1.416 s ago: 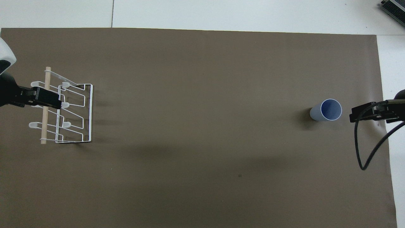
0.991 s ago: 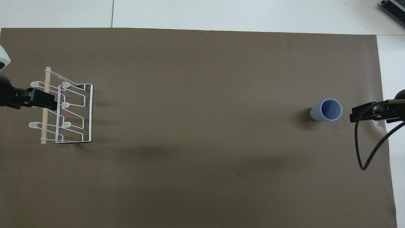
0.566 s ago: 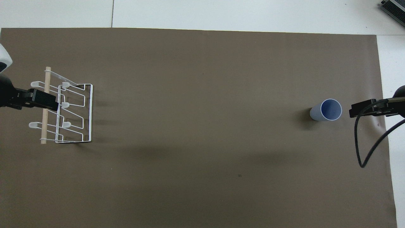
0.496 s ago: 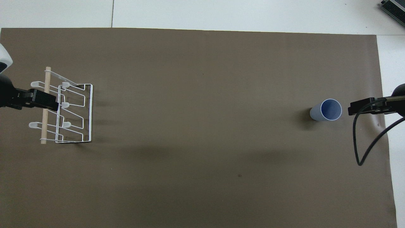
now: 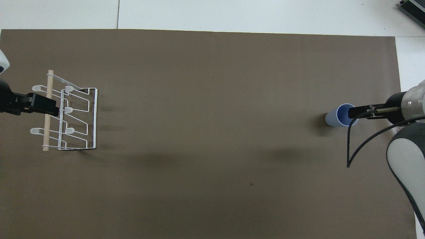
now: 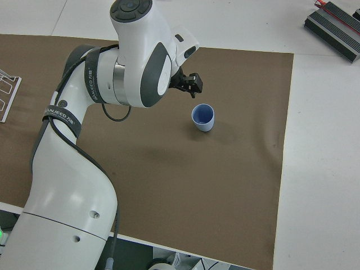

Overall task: Hang cup on cup holder
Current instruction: 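Grasp the blue cup rim with the right gripper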

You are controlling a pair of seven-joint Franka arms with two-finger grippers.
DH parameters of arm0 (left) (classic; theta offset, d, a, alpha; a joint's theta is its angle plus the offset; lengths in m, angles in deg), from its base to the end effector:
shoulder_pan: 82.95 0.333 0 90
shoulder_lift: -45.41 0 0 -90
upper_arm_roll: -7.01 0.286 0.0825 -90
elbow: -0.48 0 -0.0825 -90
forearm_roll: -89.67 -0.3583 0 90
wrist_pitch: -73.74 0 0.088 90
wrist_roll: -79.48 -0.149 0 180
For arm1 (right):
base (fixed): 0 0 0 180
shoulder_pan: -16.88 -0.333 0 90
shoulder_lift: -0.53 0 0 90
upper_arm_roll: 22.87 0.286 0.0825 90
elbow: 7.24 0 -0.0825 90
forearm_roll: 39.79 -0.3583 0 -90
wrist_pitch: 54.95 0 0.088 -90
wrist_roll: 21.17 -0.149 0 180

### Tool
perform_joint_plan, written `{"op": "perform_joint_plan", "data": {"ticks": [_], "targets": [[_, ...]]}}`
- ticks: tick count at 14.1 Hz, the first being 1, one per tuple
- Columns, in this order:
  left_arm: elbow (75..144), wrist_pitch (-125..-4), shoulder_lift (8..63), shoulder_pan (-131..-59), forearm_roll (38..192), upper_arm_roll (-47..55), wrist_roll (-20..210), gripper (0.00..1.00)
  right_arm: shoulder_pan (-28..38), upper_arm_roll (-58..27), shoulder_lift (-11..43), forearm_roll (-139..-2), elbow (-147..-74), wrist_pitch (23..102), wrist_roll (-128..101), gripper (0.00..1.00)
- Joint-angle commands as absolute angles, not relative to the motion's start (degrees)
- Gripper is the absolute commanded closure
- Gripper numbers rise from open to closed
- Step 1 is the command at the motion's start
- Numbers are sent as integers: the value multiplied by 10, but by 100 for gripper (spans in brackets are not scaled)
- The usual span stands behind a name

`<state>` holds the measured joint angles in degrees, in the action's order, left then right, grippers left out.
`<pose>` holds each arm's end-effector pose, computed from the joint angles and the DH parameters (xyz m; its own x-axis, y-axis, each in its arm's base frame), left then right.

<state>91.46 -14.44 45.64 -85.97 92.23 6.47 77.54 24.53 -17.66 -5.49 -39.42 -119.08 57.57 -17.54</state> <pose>0.5205 -0.0392 0.5445 0.9943 -0.0972 -0.0433 -0.0952 -0.9944 0.0461 0.5237 -0.0219 0.4698 0.9931 0.0241 0.1150 0.0216 -0.9995 0.0231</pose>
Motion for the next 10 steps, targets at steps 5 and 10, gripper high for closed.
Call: {"op": "perform_joint_plan", "data": {"ticks": [5, 10], "targets": [[936, -155, 474, -858, 924, 60, 779, 0, 251, -177, -50, -407, -1278, 686, -161, 0], [942, -158, 477, -859, 924, 60, 779, 0, 252, -177, 12, -407, -1279, 724, -160, 0]]}}
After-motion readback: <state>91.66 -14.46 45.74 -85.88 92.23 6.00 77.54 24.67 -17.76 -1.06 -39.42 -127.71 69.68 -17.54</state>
